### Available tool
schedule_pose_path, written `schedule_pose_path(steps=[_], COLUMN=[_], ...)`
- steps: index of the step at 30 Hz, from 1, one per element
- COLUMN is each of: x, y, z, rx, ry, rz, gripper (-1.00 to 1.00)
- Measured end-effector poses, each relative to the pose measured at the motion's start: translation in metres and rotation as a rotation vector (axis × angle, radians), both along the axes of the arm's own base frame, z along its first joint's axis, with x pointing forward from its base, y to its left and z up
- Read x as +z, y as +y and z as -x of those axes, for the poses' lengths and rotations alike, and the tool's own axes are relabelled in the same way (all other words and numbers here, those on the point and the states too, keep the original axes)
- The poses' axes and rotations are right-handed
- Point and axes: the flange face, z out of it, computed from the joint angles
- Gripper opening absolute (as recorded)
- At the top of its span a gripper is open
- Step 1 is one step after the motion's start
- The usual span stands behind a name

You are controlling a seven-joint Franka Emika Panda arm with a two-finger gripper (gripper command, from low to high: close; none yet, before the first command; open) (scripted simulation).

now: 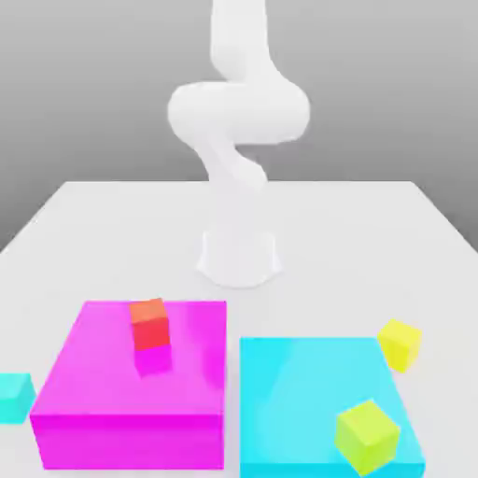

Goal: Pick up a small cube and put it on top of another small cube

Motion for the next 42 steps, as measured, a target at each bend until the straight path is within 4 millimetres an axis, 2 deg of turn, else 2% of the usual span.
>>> schedule_pose_path(steps=[4,8,12,16,20,25,31,35,42], x=[-0.057,-0.114,-0.173,-0.232,-0.29,-0.359,-0.434,-0.477,-0.54], y=[0.037,0.073,0.108,0.141,0.17,0.201,0.23,0.241,0.237], z=[-0.028,-0.045,-0.051,-0.047,-0.032,-0.002,0.054,0.093,0.095], rx=[0.211,0.427,0.653,0.89,1.137,1.458,1.869,2.124,2.149], ry=[0.081,0.153,0.218,0.274,0.32,0.36,0.375,0.365,0.368], rz=[0.153,0.289,0.413,0.525,0.623,0.726,0.818,0.852,0.847], gripper=[0.0,0.0,0.0,0.0,0.0,0.0,0.0,0.0,0.0])
